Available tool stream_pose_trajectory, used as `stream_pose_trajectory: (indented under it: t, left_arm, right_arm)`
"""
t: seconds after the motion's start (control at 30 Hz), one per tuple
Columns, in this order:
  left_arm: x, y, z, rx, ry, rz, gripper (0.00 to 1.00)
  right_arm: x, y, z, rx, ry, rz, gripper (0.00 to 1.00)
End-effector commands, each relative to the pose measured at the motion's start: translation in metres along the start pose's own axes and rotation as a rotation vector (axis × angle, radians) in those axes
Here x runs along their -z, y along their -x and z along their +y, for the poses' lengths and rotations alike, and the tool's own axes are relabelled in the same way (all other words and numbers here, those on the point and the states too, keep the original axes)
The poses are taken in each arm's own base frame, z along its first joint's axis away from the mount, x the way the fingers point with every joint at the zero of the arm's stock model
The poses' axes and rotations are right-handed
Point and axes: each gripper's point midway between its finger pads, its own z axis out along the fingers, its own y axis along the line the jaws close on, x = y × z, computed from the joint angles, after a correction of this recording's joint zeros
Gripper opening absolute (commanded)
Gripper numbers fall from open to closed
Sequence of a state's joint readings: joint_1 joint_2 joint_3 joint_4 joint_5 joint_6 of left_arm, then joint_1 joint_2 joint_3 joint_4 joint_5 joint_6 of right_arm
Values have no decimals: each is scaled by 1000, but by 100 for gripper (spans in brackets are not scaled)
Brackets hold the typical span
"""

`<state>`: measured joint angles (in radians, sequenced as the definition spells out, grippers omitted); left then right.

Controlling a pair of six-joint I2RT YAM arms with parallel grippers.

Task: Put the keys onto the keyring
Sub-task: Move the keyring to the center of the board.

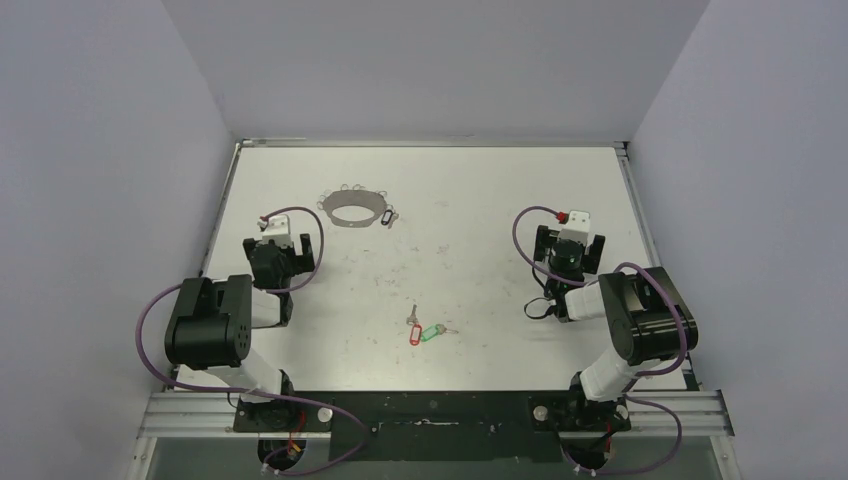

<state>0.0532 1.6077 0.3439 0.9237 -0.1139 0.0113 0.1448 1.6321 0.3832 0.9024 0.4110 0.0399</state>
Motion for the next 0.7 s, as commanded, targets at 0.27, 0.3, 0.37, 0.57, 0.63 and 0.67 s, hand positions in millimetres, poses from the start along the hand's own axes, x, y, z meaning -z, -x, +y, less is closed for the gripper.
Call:
stream_pose_trajectory:
  t: [0.27,0.3,0.37,0.57,0.63,0.67]
  left_arm:
    - [-4,28,-2,5,-13,-54,97]
    - [-1,38,-6,-10,-26,-38,97]
    - [7,67,-14,24,-23,8,97]
    - [51,133,-21,342,15,174,97]
    - [72,149,-19,448,41,183,97]
    - [83,152,-16,489,54,195,97]
  right_arm:
    - [-2,12,2,-38,3,-34,100]
    - [-1,13,0,-39,-1,-44,100]
    - [10,33,-5,-38,-14,-67,100]
    - [63,145,-6,-140,140,-103,100]
    - [83,172,-3,-165,212,-105,100]
    - [93,169,-1,-154,248,-59,100]
